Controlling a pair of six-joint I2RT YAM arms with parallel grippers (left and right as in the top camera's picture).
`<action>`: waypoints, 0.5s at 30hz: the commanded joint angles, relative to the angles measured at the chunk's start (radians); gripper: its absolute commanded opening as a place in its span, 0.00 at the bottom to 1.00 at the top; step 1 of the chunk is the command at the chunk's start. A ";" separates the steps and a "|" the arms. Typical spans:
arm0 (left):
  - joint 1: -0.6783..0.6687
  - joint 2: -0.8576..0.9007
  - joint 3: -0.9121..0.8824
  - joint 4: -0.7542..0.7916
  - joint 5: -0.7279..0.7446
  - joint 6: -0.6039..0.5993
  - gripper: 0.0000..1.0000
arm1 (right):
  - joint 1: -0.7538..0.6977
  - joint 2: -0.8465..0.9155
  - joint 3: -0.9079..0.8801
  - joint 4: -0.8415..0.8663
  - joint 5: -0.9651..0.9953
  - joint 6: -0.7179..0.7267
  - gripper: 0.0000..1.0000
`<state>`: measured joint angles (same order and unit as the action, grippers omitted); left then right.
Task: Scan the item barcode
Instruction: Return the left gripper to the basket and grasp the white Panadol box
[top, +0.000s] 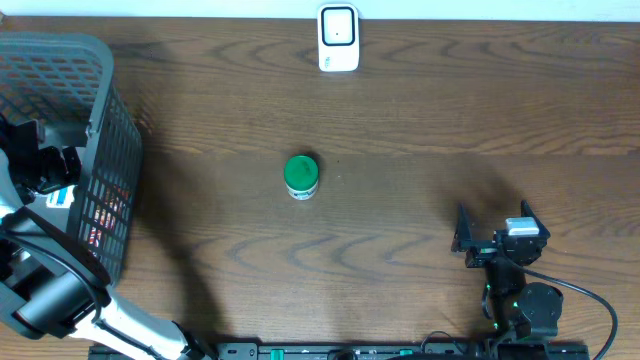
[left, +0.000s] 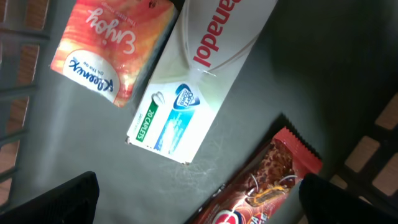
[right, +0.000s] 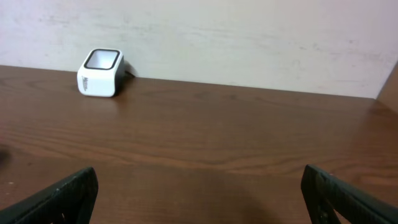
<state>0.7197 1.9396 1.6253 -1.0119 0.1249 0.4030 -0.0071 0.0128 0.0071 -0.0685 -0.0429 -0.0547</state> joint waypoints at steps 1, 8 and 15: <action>0.004 0.032 -0.019 0.008 -0.010 0.041 1.00 | 0.010 -0.005 -0.002 -0.003 0.008 0.016 0.99; 0.004 0.095 -0.034 0.035 -0.009 0.041 1.00 | 0.010 -0.005 -0.002 -0.003 0.008 0.016 0.99; 0.004 0.117 -0.062 0.102 -0.010 0.040 1.00 | 0.010 -0.005 -0.002 -0.003 0.008 0.016 0.99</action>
<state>0.7200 2.0483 1.5776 -0.9291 0.1089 0.4240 -0.0071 0.0128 0.0071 -0.0685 -0.0429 -0.0544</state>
